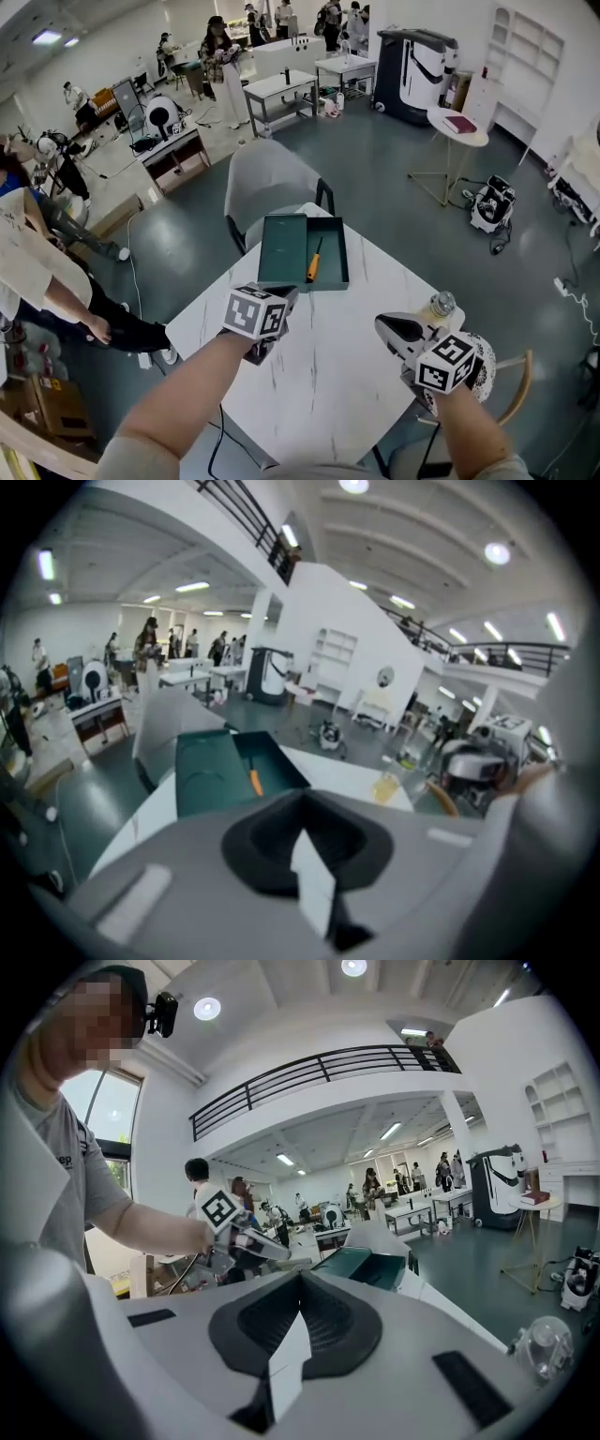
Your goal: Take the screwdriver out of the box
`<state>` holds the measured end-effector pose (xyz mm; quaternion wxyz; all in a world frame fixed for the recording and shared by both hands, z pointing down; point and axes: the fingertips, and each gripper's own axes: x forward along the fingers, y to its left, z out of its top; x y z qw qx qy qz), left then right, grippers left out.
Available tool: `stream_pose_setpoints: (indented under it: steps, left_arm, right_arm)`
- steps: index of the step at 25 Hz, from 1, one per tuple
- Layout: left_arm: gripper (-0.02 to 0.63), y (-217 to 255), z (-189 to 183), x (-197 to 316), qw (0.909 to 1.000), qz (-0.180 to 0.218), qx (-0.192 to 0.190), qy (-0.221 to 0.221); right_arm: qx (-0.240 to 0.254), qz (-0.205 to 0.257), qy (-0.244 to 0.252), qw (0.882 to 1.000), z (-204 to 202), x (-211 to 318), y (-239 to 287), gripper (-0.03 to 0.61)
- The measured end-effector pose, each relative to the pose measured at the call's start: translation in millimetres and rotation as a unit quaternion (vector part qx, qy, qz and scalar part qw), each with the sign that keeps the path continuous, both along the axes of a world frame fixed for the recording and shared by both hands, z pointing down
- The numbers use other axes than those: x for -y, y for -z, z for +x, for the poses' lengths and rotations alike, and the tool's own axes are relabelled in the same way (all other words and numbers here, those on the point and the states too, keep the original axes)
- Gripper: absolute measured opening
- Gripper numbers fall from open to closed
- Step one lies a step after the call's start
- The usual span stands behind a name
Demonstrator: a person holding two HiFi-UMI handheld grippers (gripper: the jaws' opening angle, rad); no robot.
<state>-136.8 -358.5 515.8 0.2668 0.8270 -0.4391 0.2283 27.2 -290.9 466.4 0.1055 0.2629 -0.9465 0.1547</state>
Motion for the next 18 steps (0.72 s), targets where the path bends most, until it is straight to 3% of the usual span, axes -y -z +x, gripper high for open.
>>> stream_pose_setpoints:
  steps: [4, 5, 7, 10, 18]
  left_arm:
    - [0.003, -18, 4, 57, 0.9989, -0.022, 0.041, -0.004]
    - [0.014, -24, 7, 70, 0.9985, -0.035, 0.043, -0.005]
    - [0.093, -37, 13, 95, 0.9972, -0.061, 0.043, -0.002]
    - [0.109, -51, 20, 130, 0.9943, -0.092, 0.052, 0.009]
    - [0.121, -98, 41, 188, 0.9774, -0.179, 0.113, -0.006]
  right_arm:
    - [0.015, -0.006, 0.000, 1.000, -3, 2, -14, 0.008]
    - [0.018, -0.009, -0.001, 1.000, -2, 2, -18, 0.008]
    - [0.024, -0.016, -0.005, 1.000, 2, 3, -26, 0.008]
    - [0.031, -0.025, -0.015, 0.999, 13, 9, -37, 0.008]
    - [0.043, -0.045, -0.023, 0.998, 30, 31, -62, 0.008]
